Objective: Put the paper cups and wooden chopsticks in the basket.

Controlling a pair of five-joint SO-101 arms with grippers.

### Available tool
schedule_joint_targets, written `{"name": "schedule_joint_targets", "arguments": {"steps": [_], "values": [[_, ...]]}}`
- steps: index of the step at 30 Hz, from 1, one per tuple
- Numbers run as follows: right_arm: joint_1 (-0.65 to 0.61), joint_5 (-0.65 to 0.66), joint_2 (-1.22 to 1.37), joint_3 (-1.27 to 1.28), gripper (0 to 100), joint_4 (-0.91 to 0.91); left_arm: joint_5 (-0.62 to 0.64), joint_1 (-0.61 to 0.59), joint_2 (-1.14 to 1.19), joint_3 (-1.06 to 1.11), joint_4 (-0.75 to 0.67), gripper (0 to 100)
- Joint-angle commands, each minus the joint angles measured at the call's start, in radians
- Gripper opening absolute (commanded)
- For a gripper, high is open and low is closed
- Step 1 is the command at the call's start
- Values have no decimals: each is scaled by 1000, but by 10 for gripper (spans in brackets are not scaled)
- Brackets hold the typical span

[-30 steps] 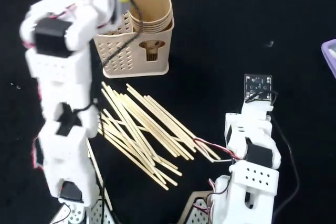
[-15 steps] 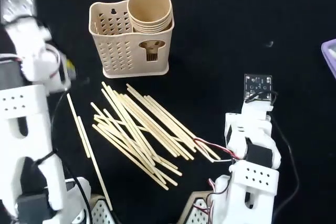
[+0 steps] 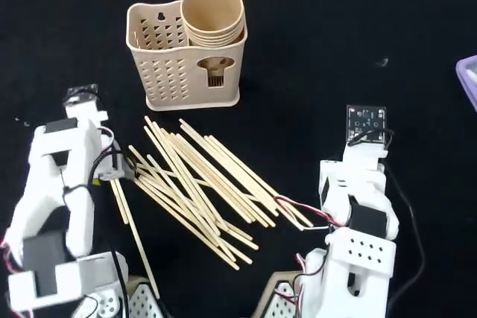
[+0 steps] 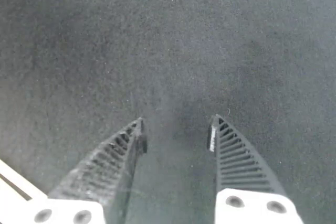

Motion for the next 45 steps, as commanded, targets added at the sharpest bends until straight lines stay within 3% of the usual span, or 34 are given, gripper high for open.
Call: {"name": "schedule_joint_targets", "arguments": {"steps": [1,5,10,22,27,35,45], "values": [[-12,-2,-12,-13,197,-15,0,-58,95,-7,-68,252],[-12,-2,-12,-13,197,-15,-5,-93,121,-2,-77,240],[-12,-2,-12,-13,197,-17,-6,-93,130,4,-72,148],[-8,0,-12,-15,196,-15,-6,-87,132,45,-175,133],[-8,0,-12,-16,196,-15,-6,-87,132,45,-175,28],[-8,0,-12,-16,196,-15,2,-88,121,31,-184,30],[-8,0,-12,-16,196,-17,66,-87,120,-306,26,30]]}}
